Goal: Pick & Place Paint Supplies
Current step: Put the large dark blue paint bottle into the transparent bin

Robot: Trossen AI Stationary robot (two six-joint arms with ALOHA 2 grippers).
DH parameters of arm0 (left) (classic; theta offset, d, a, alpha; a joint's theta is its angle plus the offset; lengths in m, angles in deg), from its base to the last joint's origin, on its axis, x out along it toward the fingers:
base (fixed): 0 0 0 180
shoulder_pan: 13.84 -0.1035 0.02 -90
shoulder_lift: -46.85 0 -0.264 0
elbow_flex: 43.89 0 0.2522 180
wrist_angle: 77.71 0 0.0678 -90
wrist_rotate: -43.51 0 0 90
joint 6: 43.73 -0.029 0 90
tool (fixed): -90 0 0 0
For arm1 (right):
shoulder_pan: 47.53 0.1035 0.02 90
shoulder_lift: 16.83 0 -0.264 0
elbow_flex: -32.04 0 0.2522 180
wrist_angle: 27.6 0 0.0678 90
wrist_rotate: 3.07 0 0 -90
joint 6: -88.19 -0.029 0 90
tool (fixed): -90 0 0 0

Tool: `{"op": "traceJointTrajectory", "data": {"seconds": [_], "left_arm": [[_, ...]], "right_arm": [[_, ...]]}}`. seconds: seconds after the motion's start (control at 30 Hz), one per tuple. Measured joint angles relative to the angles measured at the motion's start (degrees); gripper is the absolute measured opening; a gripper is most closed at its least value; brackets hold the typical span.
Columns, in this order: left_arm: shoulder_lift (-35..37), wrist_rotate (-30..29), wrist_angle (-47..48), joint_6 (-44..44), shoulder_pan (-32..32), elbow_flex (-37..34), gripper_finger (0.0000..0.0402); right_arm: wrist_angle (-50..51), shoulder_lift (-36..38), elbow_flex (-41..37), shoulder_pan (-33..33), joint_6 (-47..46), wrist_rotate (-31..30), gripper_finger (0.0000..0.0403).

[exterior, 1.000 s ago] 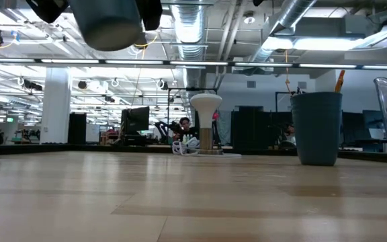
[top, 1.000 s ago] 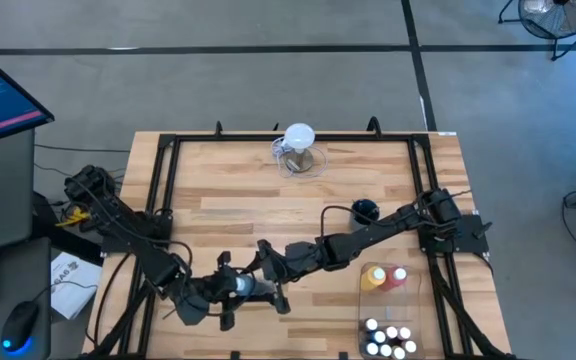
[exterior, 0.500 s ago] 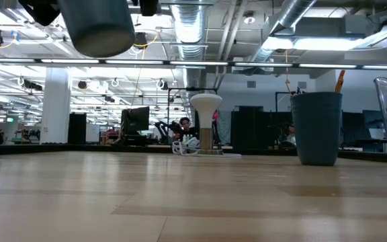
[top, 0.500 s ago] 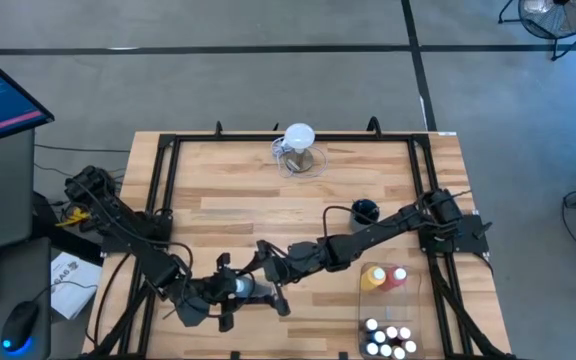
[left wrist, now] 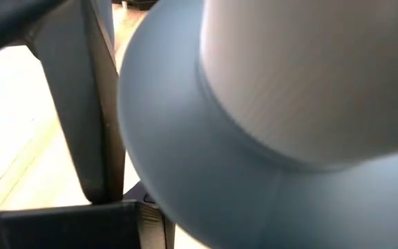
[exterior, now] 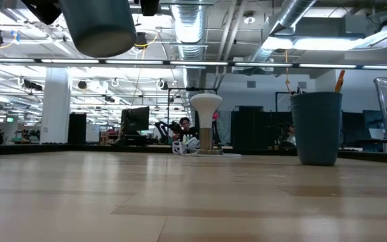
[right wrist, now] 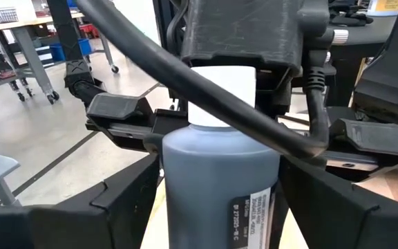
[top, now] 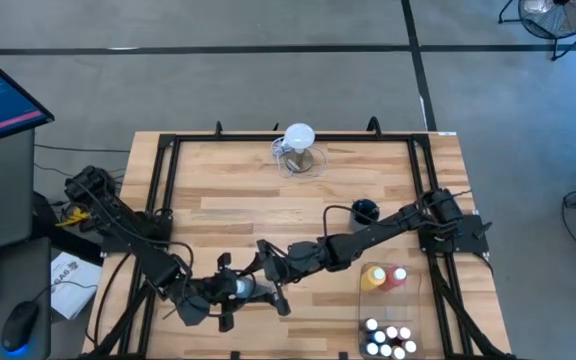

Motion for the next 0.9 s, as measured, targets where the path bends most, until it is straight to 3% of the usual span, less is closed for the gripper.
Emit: {"op": "traceJointTrajectory", "data": {"seconds": [0.9], "left_arm": [[0.0, -0.5, -1.4, -1.7, -0.3, -0.1, 0.0118]], "right_arm": [[2.6, 0.0, 0.0, -0.8, -2.1, -0.1, 0.0295]]}}
